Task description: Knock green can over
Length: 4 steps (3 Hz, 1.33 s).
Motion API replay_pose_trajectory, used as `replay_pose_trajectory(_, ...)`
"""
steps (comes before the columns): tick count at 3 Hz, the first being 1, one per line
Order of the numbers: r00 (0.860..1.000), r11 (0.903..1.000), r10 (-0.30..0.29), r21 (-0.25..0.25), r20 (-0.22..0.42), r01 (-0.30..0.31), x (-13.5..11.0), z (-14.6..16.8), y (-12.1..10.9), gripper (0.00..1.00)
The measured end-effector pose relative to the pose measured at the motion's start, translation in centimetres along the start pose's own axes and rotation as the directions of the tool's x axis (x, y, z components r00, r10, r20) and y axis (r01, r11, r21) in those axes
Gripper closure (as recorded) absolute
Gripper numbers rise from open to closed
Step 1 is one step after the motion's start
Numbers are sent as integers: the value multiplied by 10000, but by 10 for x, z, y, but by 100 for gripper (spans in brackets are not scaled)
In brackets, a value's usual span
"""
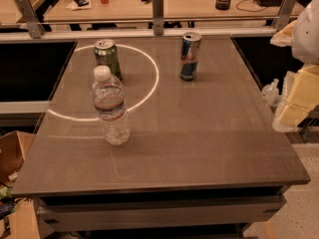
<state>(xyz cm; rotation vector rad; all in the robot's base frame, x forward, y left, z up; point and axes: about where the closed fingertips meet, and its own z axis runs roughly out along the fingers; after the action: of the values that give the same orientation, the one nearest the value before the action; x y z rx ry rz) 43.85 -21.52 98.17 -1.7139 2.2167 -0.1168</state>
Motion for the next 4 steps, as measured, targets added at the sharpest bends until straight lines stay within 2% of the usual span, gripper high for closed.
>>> replay_pose_trajectory(1,10000,10000,0,0,0,0,0,0,0,0)
replay_pose_trajectory(2,9995,9994,279,216,115,-282,-3,0,-4,0)
replay_pose_trajectory(3,9895,9929,1079,399,965,-1122,-15,10,-13,0)
replay_pose_trajectory(4,9609,9826,1466,775,2350,-1689,-44,10,-24,0)
